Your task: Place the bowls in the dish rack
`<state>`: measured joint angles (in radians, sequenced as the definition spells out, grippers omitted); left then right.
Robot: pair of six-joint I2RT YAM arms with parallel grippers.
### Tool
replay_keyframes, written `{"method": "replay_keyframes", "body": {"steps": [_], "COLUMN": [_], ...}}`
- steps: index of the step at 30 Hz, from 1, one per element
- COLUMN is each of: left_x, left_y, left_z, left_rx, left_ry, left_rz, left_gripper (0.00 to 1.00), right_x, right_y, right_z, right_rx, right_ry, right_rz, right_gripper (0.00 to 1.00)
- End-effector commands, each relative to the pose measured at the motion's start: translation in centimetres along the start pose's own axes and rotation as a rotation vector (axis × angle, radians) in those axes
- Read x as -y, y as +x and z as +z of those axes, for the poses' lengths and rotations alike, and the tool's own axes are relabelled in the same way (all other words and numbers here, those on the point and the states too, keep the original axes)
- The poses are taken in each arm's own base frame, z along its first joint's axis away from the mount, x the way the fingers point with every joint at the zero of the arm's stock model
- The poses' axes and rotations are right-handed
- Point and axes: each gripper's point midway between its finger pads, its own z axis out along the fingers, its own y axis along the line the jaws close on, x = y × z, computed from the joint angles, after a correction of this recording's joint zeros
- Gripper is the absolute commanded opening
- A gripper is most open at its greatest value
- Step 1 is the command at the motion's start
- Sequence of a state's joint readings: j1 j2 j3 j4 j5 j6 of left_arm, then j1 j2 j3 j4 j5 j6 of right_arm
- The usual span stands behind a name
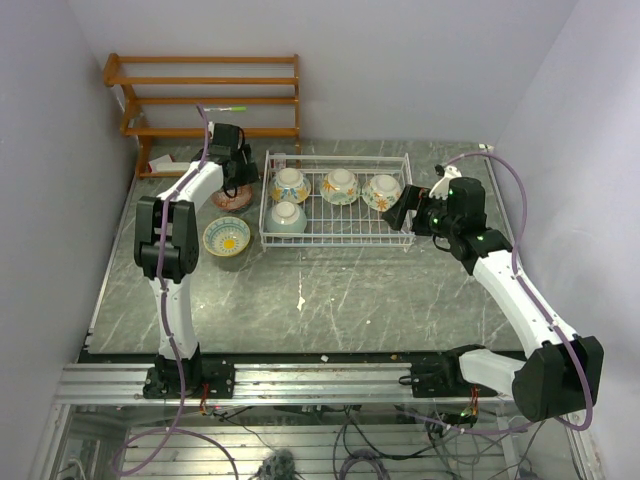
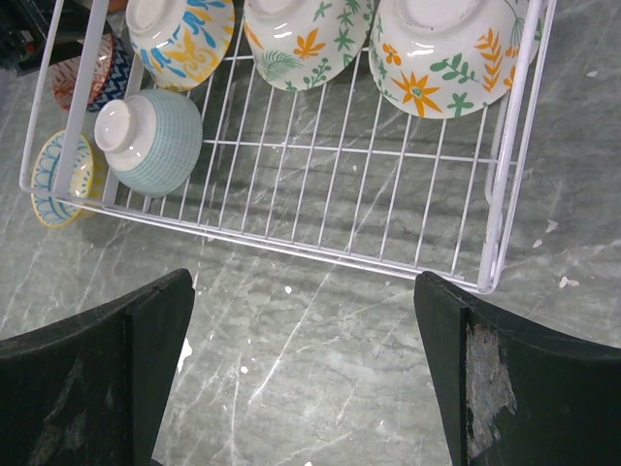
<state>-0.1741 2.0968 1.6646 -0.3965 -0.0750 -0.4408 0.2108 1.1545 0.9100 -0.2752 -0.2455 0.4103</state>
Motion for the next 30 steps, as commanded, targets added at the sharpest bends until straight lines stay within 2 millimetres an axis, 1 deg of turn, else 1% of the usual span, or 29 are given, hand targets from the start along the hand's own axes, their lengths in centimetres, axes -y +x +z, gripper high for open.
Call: {"method": "replay_keyframes", "body": {"steps": [1, 4, 6, 9, 13, 17, 23, 26, 28, 30], "left_x": [-0.1, -0.2, -0.4, -0.5, -0.6, -1.3, -2.0, -2.4, -2.5, -2.5], "left_y": [-0.1, 0.7, 1.4, 1.8, 1.8, 2.7, 2.8, 3.2, 3.2, 2.8], "left_z": [-0.5, -0.1, 0.6, 1.1, 1.3, 1.5, 1.1, 1.2, 1.2, 0.8], "left_rx": [0.003, -0.020, -0.038, -0.050, -0.039, -0.060, -0.031, -0.039, -0.032, -0.015], "left_ry": [-0.016, -0.010, -0.020, -0.025, -0.023, -0.052, -0.074, -0.088, -0.088, -0.089], "left_rz": [0.008, 0.007, 0.005, -0.001, -0.004, -0.006, 0.009, 0.016, 0.014, 0.014], "left_gripper": [0.79, 0.78, 0.77, 0.75, 0.72, 0.70, 0.66, 0.62, 0.57, 0.48], "right_x": [0.1, 0.0, 0.0, 0.0, 0.1, 0.1, 0.0, 0.0, 0.0, 0.0], "right_y": [0.1, 0.0, -0.1, -0.2, -0.2, -0.3, -0.2, -0.3, -0.5, -0.5], "right_z": [0.3, 0.2, 0.1, -0.1, -0.1, -0.2, -0.2, -0.3, -0.4, -0.5], "right_rx": [0.003, 0.006, 0.011, 0.014, 0.016, 0.021, 0.021, 0.027, 0.033, 0.034], "right_ry": [-0.018, -0.021, -0.023, -0.019, -0.017, -0.022, -0.030, -0.032, -0.031, -0.029], "right_rz": [0.006, 0.008, 0.008, 0.007, 0.010, 0.013, 0.018, 0.020, 0.021, 0.020], "right_gripper": [0.96, 0.96, 0.96, 0.96, 0.96, 0.96, 0.96, 0.96, 0.96, 0.96]}}
